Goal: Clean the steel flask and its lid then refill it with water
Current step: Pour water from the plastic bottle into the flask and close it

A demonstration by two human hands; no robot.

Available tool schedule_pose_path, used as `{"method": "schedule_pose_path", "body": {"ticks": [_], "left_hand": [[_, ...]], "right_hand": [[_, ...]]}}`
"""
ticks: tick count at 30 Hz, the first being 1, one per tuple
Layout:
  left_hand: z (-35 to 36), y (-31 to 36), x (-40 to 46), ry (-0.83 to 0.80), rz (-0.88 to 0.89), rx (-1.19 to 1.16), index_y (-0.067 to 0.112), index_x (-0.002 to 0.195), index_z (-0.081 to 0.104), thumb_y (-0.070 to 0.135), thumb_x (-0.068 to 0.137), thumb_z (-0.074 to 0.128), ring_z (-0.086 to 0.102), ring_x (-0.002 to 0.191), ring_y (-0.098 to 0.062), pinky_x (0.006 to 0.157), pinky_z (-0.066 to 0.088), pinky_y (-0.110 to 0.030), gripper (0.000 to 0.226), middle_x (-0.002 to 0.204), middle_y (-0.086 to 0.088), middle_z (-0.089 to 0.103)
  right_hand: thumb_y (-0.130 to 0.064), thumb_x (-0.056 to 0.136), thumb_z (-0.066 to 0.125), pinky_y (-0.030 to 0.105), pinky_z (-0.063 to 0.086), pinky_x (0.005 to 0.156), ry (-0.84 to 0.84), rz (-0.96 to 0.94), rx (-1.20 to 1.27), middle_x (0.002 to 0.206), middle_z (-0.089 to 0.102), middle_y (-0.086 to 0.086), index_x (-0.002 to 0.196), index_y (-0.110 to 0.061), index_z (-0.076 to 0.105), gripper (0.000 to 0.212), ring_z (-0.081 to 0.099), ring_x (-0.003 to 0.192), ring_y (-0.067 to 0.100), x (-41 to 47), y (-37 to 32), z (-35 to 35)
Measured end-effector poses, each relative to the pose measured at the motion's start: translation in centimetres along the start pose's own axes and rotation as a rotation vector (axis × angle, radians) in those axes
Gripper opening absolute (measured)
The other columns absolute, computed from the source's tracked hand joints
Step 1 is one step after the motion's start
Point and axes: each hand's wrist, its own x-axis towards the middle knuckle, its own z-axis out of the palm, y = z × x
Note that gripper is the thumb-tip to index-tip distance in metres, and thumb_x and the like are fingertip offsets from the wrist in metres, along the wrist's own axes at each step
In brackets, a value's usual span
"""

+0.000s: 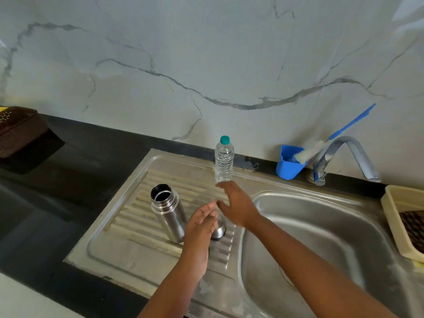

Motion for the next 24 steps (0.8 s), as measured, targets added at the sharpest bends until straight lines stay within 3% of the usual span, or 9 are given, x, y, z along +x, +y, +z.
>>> {"method": "schedule_pose_path", "body": {"ticks": [2,4,7,9,12,15,19,22,24], "left_hand": [[1.0,0.8,1.7,0.009,0.034,0.011,0.024,0.113,0.069,0.005,0.097,0.057,0.061,0.119,-0.011,0.107,0.043,-0.033,0.027,0.121,0.005,0.070],[2.3,2.0,3.5,0.005,0.056,0.044,0.030,0.114,0.066,0.004,0.098,0.054,0.057,0.123,-0.008,0.110,0.041,-0.033,0.033,0.130,0.007,0.064],[4.6,3.8,5.8,-0.006,0.060,0.068,0.030,0.132,0.054,-0.004,0.097,0.046,0.047,0.126,-0.005,0.111,0.036,-0.030,0.050,0.144,0.009,0.050],[5.9,4.7,6.7,-0.002,0.053,0.097,0.030,0.146,0.041,-0.005,0.097,0.046,0.043,0.125,-0.007,0.103,0.034,-0.028,0.060,0.145,0.010,0.042],[6.7,4.7,8.8,0.022,0.002,0.131,0.035,0.155,0.024,-0.002,0.097,0.049,0.036,0.140,-0.018,0.099,0.034,-0.030,0.073,0.159,0.002,0.029],[6.9,4.2,10.3,0.036,-0.006,0.180,0.042,0.153,0.019,0.003,0.096,0.056,0.034,0.144,-0.024,0.105,0.037,-0.039,0.078,0.161,-0.001,0.026],[7.0,3.6,10.3,-0.002,0.051,0.178,0.039,0.139,0.037,0.015,0.093,0.068,0.053,0.114,-0.006,0.088,0.046,-0.026,0.060,0.128,0.018,0.051],[6.7,2.9,9.7,-0.004,0.074,0.165,0.037,0.139,0.043,0.011,0.089,0.071,0.052,0.124,-0.012,0.091,0.048,-0.028,0.062,0.135,0.012,0.054],[6.5,3.0,8.5,-0.018,0.112,0.183,0.034,0.133,0.048,0.008,0.088,0.070,0.056,0.113,-0.005,0.084,0.048,-0.023,0.056,0.120,0.016,0.058]], "right_hand": [[-0.012,0.090,0.061,0.034,0.046,0.096,0.138,-0.029,-0.031,0.133,0.049,0.010,0.134,-0.011,0.050,0.045,0.052,0.118,0.027,2.3,-0.5,-2.1],[-0.011,0.088,0.061,0.042,0.046,0.100,0.216,-0.020,-0.092,0.141,0.042,0.012,0.140,-0.012,0.044,0.055,0.047,0.123,0.030,4.7,-0.8,-3.9],[-0.021,0.093,0.059,0.049,0.039,0.108,0.151,0.051,-0.252,0.158,0.018,0.009,0.153,-0.025,0.024,0.069,0.030,0.137,0.032,7.6,-1.0,-5.7],[-0.026,0.099,0.052,0.051,0.035,0.111,0.054,0.083,-0.329,0.162,0.011,0.005,0.155,-0.030,0.016,0.066,0.024,0.142,0.032,8.7,-1.1,-6.2],[-0.021,0.100,0.050,0.047,0.041,0.108,0.090,0.062,-0.267,0.155,0.030,0.003,0.149,-0.025,0.030,0.053,0.037,0.134,0.028,9.3,-1.4,-6.2],[-0.014,0.097,0.055,0.038,0.049,0.096,0.191,0.018,-0.254,0.136,0.049,0.005,0.134,-0.018,0.044,0.039,0.046,0.118,0.026,9.2,-1.8,-6.0],[-0.005,0.087,0.067,0.032,0.048,0.075,0.235,-0.082,-0.314,0.118,0.058,0.007,0.122,-0.014,0.054,0.039,0.050,0.103,0.025,8.2,-2.2,-5.7],[0.002,0.081,0.071,0.033,0.047,0.066,0.296,-0.084,-0.300,0.111,0.061,0.007,0.116,-0.011,0.059,0.039,0.052,0.098,0.026,6.7,-2.4,-5.8],[0.003,0.080,0.069,0.034,0.048,0.063,0.364,-0.086,-0.267,0.105,0.061,0.007,0.112,-0.009,0.063,0.035,0.054,0.094,0.027,5.4,-2.7,-6.1]]}}
